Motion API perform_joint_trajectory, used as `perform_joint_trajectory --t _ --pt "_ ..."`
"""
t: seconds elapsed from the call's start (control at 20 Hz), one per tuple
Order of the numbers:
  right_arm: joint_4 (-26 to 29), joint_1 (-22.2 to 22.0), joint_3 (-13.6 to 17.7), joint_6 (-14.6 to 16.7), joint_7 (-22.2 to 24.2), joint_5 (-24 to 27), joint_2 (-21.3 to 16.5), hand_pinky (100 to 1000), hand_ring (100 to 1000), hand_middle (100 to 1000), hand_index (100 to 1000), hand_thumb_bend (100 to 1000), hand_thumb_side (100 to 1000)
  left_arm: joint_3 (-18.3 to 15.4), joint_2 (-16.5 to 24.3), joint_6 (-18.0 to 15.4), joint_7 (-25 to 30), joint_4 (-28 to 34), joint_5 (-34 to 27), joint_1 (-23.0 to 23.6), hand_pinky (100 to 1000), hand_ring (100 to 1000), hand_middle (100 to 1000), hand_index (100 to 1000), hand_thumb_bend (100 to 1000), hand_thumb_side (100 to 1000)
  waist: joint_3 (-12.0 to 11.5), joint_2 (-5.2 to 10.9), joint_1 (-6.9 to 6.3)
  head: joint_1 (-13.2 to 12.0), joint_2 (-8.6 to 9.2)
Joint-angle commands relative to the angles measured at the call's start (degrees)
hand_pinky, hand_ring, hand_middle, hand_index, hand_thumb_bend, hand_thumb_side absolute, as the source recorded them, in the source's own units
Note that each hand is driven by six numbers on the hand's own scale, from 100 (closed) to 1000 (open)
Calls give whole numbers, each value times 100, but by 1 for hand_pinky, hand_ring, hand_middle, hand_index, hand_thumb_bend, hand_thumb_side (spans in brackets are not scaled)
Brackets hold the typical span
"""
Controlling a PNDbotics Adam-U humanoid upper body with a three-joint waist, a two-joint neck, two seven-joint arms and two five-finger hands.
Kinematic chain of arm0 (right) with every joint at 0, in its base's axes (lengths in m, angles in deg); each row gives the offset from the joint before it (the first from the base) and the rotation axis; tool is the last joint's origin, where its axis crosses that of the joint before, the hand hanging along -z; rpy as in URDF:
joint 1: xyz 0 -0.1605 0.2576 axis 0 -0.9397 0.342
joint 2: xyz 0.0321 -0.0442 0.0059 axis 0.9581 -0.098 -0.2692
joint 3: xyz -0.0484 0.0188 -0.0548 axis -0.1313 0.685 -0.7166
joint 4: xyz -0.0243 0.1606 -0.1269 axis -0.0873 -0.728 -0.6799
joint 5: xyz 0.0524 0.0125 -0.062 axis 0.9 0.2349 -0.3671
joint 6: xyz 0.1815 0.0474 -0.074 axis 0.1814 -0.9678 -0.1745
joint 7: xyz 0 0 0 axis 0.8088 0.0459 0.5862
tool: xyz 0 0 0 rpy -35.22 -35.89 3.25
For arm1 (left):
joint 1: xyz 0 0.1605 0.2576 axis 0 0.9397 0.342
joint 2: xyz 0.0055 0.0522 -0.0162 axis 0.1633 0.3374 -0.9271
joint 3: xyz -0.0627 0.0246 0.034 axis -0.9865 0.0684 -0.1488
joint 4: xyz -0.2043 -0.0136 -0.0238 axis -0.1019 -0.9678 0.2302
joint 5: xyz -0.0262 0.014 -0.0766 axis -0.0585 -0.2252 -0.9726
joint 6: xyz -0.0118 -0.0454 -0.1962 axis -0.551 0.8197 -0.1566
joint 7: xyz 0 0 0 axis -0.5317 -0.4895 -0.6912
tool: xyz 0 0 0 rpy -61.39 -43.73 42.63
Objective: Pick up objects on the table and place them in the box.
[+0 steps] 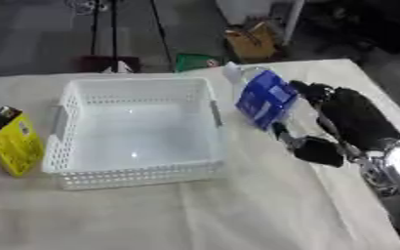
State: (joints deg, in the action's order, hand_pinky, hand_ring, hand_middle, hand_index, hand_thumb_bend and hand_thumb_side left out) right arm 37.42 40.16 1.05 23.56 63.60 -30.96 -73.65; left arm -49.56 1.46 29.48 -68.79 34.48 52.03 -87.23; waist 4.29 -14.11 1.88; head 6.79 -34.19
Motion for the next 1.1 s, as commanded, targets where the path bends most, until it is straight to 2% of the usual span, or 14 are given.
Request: perform_joint_trajectory --t 0.05,0.4,0.65,0.7,0.75,1.1 --pt "213 211 76 -43 -13 153 -287 727 494 291 918 197 886 -42 138 -4 25 89 -9 -46 960 995 984 963 100 709 -13 117 0 0 8" --pt "189 858 -88 39 37 317 -343 726 495 282 915 192 907 -20 134 -2 54 89 -33 -52 961 995 984 963 100 709 -84 141 10 38 -6" --pt "-91 1333 -234 115 138 381 -175 727 496 282 914 198 909 -3 122 6 88 89 -63 -63 962 995 984 963 100 709 -162 158 16 62 -17" --pt "-164 1415 -259 134 159 385 -129 727 495 279 914 224 928 -1 120 8 93 89 -69 -65 961 995 984 963 100 711 -177 161 15 65 -17" --pt "-246 1502 -284 152 183 388 -73 727 495 280 914 201 907 2 117 10 100 89 -76 -68 961 995 984 963 100 709 -190 163 13 70 -16" --pt "-794 2008 -444 302 286 324 321 728 494 282 914 211 898 25 97 13 140 89 -120 -94 962 995 985 963 100 709 -280 172 2 96 5"
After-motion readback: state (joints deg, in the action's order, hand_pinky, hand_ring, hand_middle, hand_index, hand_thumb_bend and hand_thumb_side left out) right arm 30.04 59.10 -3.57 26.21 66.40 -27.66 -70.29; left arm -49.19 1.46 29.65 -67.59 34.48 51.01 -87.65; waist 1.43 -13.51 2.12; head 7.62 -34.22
